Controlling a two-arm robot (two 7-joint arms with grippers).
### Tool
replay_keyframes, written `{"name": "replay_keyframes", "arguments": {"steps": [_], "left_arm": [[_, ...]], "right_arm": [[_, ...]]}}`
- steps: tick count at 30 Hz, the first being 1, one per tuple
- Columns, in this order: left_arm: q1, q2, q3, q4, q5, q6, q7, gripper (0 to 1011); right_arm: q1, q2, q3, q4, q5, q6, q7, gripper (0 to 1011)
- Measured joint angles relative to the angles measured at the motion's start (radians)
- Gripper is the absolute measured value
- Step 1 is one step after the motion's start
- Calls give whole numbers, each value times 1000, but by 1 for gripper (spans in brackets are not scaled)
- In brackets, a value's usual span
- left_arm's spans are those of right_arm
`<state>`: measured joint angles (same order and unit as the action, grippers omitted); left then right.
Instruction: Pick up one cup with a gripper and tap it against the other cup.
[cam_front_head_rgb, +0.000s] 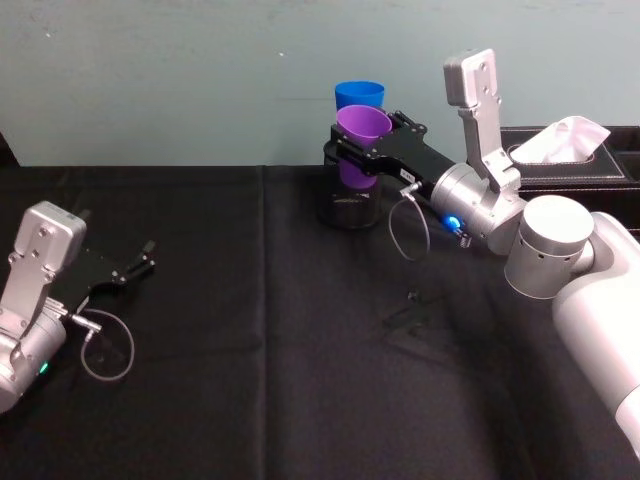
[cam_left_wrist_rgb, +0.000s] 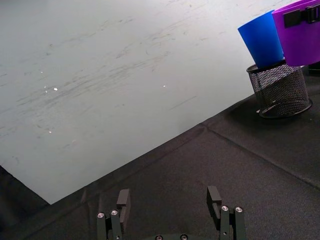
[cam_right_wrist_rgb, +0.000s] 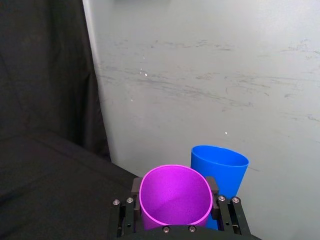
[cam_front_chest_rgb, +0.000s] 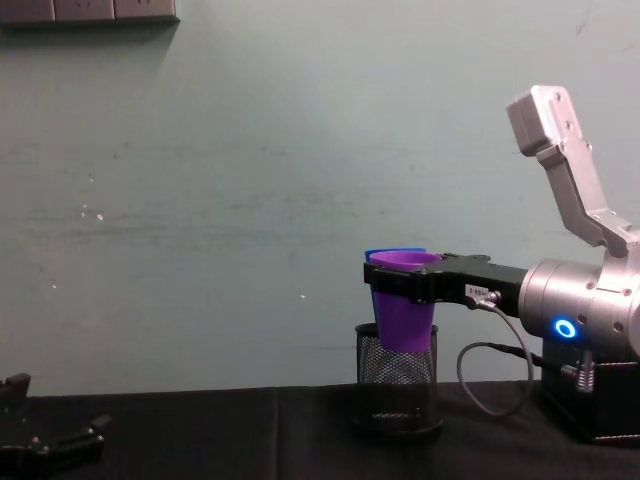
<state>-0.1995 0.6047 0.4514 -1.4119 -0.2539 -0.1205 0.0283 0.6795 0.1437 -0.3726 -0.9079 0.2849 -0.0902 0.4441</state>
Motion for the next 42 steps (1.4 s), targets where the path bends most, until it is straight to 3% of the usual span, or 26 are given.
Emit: {"name": "replay_keyframes", "arguments": {"steps": [42], "left_arm": [[0,0,0,0,0,0,0,1000]], "right_arm": [[-1,1,-1,0,0,1,-2,751]]}}
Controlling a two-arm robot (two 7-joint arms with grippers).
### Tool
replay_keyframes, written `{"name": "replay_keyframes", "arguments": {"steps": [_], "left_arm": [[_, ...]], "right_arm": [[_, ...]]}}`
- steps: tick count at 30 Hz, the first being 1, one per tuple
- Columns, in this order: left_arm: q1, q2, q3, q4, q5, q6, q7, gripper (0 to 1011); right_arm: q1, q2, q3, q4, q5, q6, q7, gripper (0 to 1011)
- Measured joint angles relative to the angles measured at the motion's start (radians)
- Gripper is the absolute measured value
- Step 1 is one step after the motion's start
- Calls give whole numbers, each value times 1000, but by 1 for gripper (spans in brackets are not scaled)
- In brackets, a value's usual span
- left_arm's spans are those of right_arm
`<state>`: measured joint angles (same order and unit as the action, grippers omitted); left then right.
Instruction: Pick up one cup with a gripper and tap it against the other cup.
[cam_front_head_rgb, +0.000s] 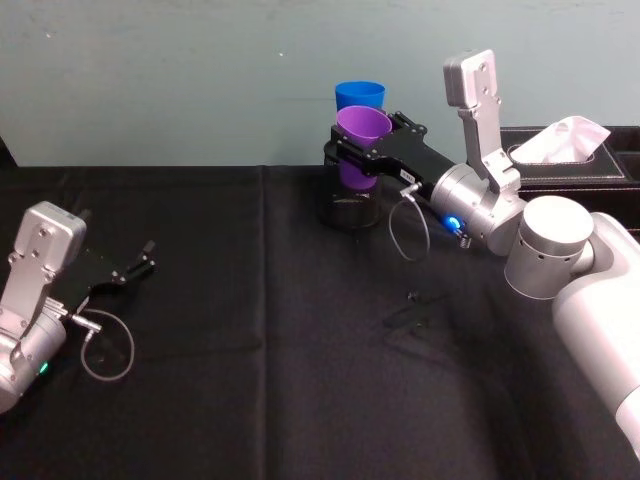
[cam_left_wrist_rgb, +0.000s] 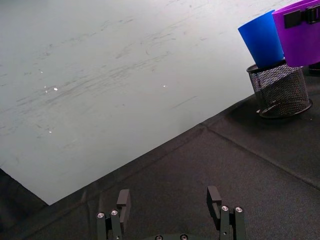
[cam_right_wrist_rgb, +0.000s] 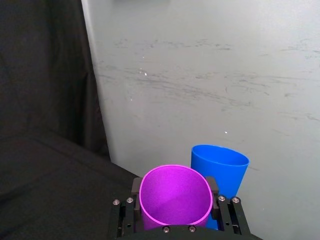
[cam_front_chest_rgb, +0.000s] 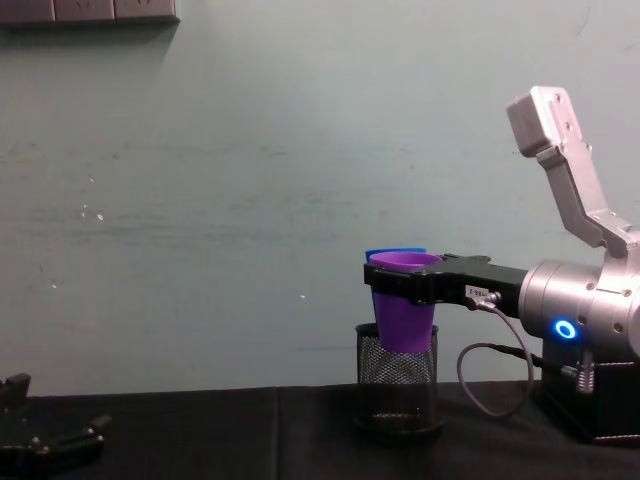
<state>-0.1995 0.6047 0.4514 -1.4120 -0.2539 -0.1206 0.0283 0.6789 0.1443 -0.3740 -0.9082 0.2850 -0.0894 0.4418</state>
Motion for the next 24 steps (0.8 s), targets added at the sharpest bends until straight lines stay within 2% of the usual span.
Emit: {"name": "replay_keyframes", "arguments": {"steps": [24], "left_arm": [[0,0,0,0,0,0,0,1000]], "right_arm": [[0,0,0,0,0,0,0,751]]}}
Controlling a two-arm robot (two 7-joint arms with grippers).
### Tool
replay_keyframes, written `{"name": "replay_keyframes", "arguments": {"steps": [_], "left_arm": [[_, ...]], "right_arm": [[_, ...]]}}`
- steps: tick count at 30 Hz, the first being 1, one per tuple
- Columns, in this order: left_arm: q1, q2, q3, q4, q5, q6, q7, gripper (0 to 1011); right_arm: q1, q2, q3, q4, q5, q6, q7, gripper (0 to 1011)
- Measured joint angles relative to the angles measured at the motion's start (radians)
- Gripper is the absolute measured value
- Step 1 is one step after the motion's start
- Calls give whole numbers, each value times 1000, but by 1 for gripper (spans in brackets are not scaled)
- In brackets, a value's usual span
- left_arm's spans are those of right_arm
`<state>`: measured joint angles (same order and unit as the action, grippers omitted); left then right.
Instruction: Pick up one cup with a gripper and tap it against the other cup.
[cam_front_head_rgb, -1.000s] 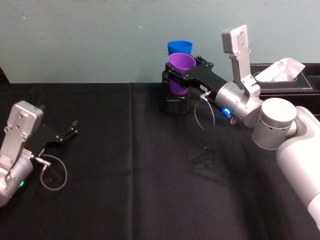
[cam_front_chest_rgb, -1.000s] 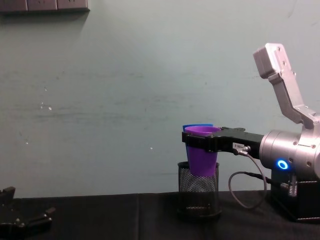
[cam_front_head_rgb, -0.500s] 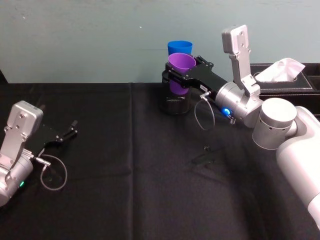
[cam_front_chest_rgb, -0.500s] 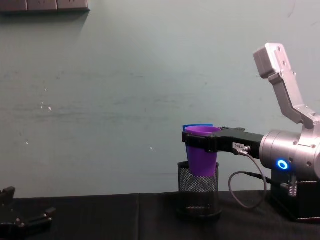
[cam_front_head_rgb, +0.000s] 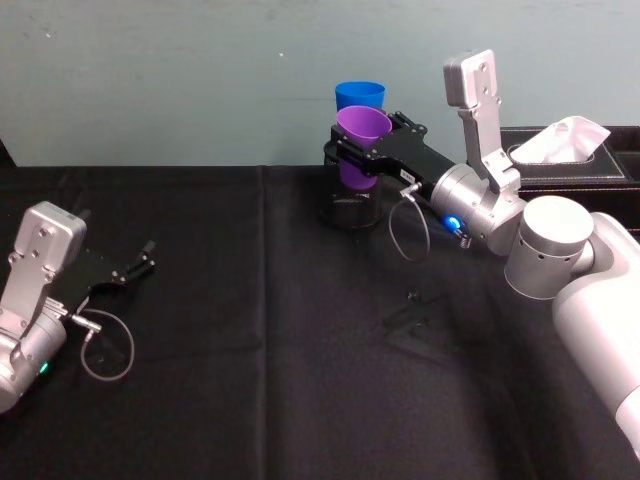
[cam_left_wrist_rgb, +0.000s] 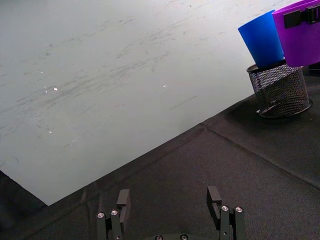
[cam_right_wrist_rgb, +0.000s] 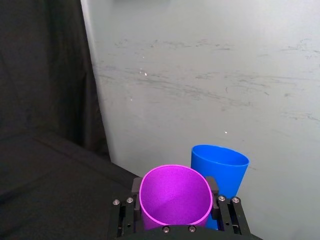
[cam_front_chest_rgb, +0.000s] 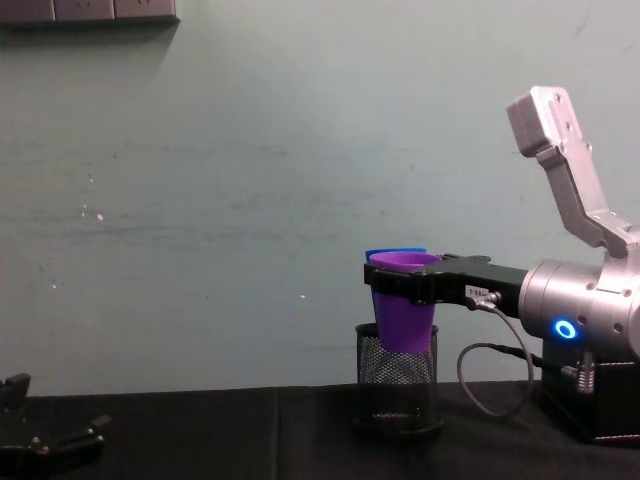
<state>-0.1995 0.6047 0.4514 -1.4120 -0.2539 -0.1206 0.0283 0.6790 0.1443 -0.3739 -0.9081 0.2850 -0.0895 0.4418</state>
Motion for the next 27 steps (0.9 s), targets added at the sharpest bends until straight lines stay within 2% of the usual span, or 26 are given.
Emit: {"name": "replay_keyframes", "arguments": {"steps": [22,27], "left_arm": [[0,0,0,0,0,0,0,1000],[0,0,0,0,0,0,0,1000]], "right_arm": [[0,0,0,0,0,0,0,751],[-26,11,-1,-40,-2,3,6,751]]}}
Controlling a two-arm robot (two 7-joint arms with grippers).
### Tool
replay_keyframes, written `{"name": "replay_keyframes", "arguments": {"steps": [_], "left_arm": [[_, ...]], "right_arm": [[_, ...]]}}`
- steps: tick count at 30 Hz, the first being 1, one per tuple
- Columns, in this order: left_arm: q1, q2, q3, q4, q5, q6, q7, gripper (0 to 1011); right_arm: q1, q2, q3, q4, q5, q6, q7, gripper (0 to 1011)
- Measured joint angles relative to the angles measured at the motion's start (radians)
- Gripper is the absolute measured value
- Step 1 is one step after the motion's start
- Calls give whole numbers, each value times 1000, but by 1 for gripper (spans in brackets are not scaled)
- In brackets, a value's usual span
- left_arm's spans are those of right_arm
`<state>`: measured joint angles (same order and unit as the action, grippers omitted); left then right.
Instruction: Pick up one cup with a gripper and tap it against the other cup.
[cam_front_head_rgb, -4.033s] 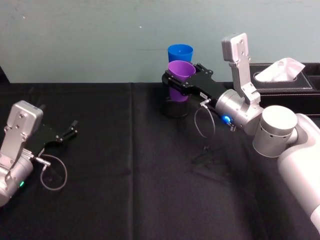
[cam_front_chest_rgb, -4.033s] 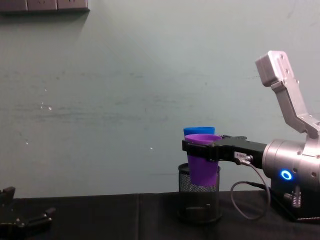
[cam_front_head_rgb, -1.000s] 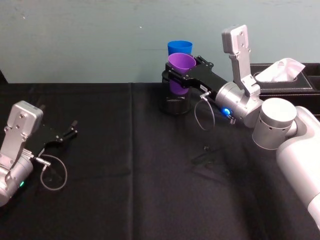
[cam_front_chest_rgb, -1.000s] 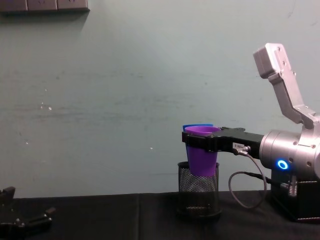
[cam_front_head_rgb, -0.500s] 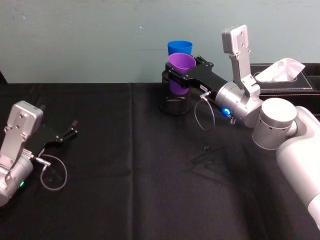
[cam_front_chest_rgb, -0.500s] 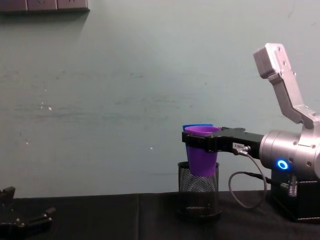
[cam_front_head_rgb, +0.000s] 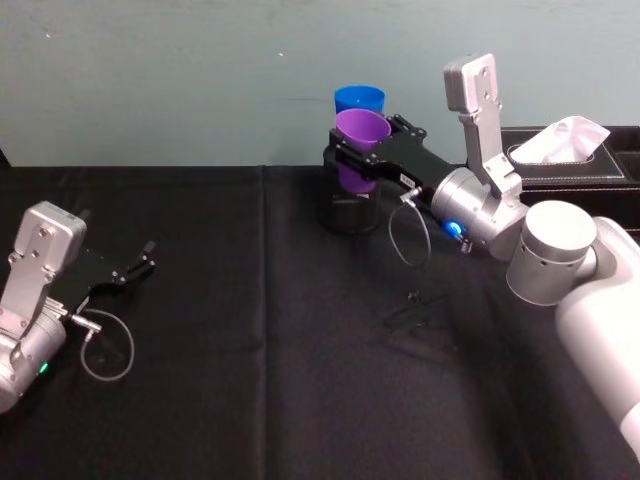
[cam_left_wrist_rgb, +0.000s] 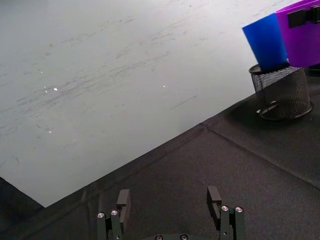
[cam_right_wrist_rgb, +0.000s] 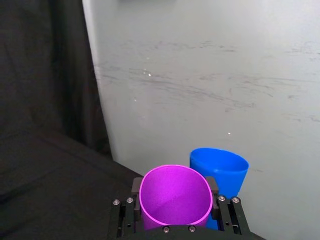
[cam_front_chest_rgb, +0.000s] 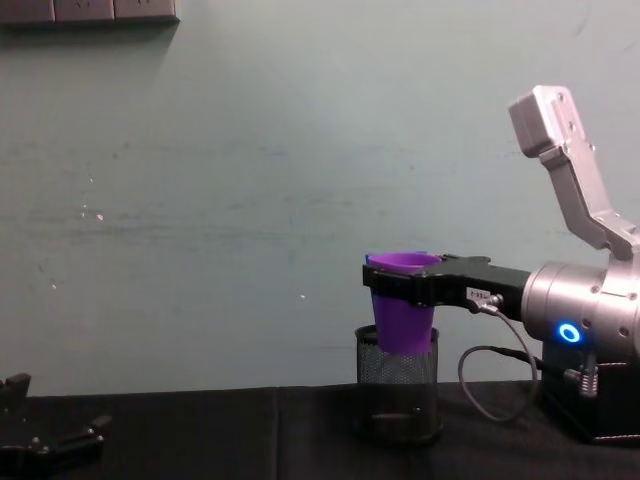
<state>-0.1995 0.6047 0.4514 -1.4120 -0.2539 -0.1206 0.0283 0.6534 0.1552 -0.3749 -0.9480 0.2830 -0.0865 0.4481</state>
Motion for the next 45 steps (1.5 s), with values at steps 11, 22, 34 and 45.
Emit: {"name": "replay_keyframes", "arguments": {"steps": [11,22,34,45], "left_arm": [[0,0,0,0,0,0,0,1000],[0,0,0,0,0,0,0,1000],[0,0,0,0,0,0,0,1000],[0,0,0,0,0,0,0,1000]], "right_arm": [[-172,65,-4,-234,16,19,8,751],[-365,135,-2,-429,44,-13,3,751],[-460,160,17,-476,30,-86,-29,751],[-490,139,31,-417,4,-164,-34,751]]}}
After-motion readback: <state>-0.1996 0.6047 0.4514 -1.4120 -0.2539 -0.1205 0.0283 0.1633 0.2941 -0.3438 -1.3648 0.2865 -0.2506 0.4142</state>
